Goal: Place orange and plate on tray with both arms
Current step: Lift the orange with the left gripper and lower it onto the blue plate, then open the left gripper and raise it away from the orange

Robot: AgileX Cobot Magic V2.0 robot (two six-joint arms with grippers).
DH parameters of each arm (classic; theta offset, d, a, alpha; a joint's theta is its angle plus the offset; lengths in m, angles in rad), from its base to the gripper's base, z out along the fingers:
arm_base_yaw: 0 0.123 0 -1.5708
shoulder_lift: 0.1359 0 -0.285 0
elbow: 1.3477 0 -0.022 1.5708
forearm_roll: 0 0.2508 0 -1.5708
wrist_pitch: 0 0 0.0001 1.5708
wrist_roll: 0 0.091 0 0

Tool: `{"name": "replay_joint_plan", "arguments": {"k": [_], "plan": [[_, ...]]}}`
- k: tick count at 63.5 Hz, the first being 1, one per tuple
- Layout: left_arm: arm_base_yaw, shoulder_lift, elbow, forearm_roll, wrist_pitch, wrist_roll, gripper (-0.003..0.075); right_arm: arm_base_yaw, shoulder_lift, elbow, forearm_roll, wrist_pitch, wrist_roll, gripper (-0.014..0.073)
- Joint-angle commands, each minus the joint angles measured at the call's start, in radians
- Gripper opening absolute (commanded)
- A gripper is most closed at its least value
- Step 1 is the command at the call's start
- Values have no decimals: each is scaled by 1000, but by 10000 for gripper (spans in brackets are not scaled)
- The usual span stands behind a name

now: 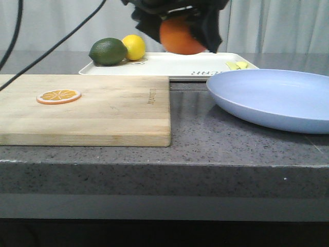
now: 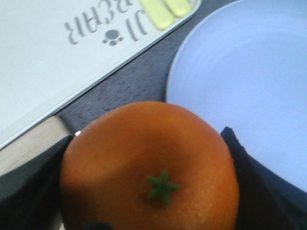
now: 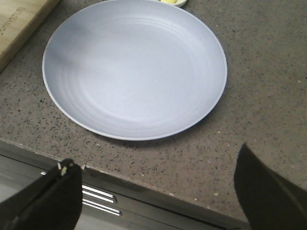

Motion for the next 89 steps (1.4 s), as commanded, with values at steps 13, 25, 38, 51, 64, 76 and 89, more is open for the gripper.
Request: {"name": "replay_joint_plan", "arguments": {"k": [13, 25, 38, 51, 64, 76, 89], "plan": [[-103, 74, -162, 8, -49, 0, 446, -3, -101, -37, -161, 50, 120, 646], [-151, 168, -256, 8, -56, 0, 446, -3, -132, -35, -200, 90, 147, 646], [-176, 258, -350, 8, -70, 0, 445, -3, -133, -35, -200, 88, 147, 646], [-187, 282, -377, 6, -85, 0, 525, -3, -133, -35, -200, 85, 147, 646], [-187, 282, -377, 0, -87, 0, 636, -3, -133, -34, -200, 78, 147, 646], [-185, 253, -377, -6, -60, -6, 634, -3, -133, -32, -200, 73, 147, 646], [-181, 130, -377, 18, 51, -10, 617, -3, -133, -20, -200, 72, 147, 646]]}}
